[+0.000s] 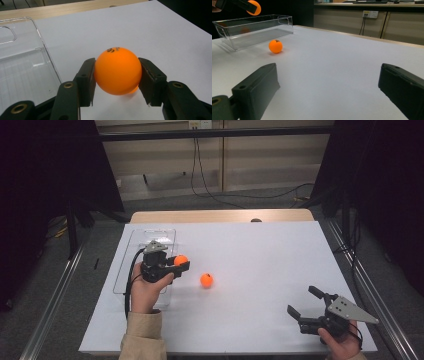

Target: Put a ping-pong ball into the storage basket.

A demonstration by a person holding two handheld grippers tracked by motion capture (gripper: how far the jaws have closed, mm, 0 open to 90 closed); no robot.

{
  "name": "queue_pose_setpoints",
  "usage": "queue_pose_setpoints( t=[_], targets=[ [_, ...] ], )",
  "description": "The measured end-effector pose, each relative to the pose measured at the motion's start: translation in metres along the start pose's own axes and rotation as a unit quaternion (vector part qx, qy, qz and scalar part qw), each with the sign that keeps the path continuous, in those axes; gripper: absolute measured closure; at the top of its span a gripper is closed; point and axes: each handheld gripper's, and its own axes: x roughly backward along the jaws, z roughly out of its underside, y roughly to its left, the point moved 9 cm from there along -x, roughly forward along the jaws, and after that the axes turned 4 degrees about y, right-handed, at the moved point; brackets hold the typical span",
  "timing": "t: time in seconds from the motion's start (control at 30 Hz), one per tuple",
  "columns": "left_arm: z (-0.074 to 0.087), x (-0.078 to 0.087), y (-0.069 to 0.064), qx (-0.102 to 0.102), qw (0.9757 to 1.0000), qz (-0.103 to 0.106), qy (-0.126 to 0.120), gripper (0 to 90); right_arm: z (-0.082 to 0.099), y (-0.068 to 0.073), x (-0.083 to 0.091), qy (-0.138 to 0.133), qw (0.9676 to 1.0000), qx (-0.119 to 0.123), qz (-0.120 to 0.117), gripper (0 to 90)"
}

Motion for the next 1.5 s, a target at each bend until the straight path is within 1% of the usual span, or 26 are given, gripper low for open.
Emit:
queue_pose_setpoints(
  t=[0.2, 0.3, 0.37, 0.6, 0.63, 0.8, 0.9, 1.0, 1.2, 1.27, 1.37, 1.5],
  targets=[
    [0.0, 0.001, 0.002, 0.001, 1.0, -0.004, -0.002, 50.9, 0.0, 0.0, 0.0, 0.0, 1.0, 0.001, -0.001, 2.8],
    [0.0, 0.003, 0.004, -0.002, 1.0, -0.008, -0.001, 50.9, 0.0, -0.001, 0.0, 0.0, 1.0, 0.002, 0.0, 2.7],
    [0.0, 0.003, 0.005, -0.001, 1.0, -0.007, -0.002, 50.9, 0.0, 0.0, 0.0, -0.001, 1.0, 0.002, 0.0, 2.8],
    [0.001, 0.006, 0.008, 0.003, 0.9999, -0.012, -0.006, 50.9, 0.0, -0.001, 0.0, 0.0, 1.0, 0.002, 0.0, 2.8],
    [0.001, 0.006, 0.009, 0.0, 0.9999, -0.013, -0.003, 50.9, 0.0, -0.001, 0.0, 0.0, 1.0, 0.001, 0.0, 2.8],
    [0.001, 0.008, 0.011, 0.003, 0.9998, -0.019, -0.007, 50.9, 0.0, 0.0, 0.0, -0.001, 1.0, 0.001, 0.0, 2.8],
    [0.001, 0.009, 0.013, 0.001, 0.9997, -0.022, -0.006, 50.9, 0.0, -0.001, 0.0, -0.001, 1.0, 0.001, 0.0, 2.8],
    [0.002, 0.01, 0.015, 0.006, 0.9997, -0.024, -0.008, 50.9, 0.0, 0.0, 0.0, -0.002, 1.0, 0.0, 0.0, 2.8],
    [0.001, 0.012, 0.017, 0.007, 0.9995, -0.027, -0.012, 50.9, 0.0, 0.0, 0.0, -0.001, 1.0, 0.002, 0.0, 2.7],
    [0.001, 0.013, 0.019, 0.005, 0.9994, -0.031, -0.011, 50.9, 0.0, 0.0, 0.0, -0.002, 1.0, 0.0, 0.0, 2.7],
    [0.002, 0.014, 0.021, 0.009, 0.9993, -0.035, -0.013, 50.9, 0.0, 0.0, 0.0, -0.001, 1.0, 0.001, 0.0, 2.8],
    [0.003, 0.015, 0.024, 0.009, 0.9992, -0.038, -0.011, 51.0, 0.0, 0.0, 0.0, -0.001, 1.0, 0.001, 0.0, 2.7]
  ],
)
